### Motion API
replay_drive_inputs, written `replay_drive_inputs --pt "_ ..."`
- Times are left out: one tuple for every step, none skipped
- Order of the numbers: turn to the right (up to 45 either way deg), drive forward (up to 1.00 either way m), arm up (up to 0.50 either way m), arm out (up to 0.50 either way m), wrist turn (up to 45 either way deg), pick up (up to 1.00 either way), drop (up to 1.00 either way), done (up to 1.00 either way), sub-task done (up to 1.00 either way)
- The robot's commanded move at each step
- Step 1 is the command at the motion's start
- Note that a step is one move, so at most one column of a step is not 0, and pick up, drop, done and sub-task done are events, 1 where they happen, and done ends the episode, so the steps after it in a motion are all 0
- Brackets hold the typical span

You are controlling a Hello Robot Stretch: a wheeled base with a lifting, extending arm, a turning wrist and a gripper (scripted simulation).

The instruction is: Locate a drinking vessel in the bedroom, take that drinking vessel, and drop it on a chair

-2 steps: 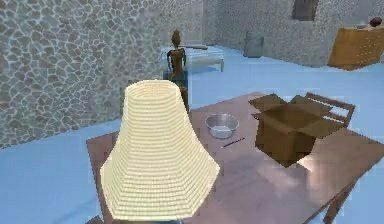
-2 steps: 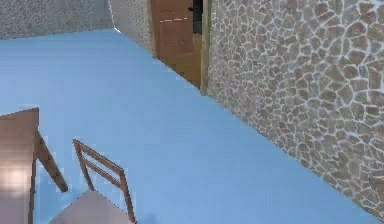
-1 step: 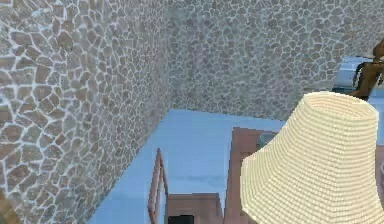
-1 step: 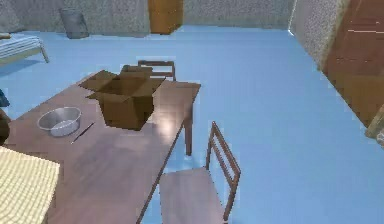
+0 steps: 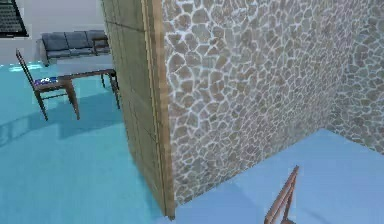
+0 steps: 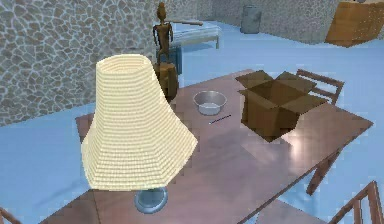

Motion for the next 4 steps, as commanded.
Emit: replay_drive_inputs --pt "-18.0 0.00 0.00 0.00 0.0 0.00 0.00 0.00 0.00" --pt "-3.0 0.00 0.00 0.00 0.0 0.00 0.00 0.00 0.00" --pt "-15.0 0.00 0.00 0.00 0.0 0.00 0.00 0.00 0.00" --pt "0.0 0.10 0.00 0.00 0.0 0.00 0.00 0.00 0.00"
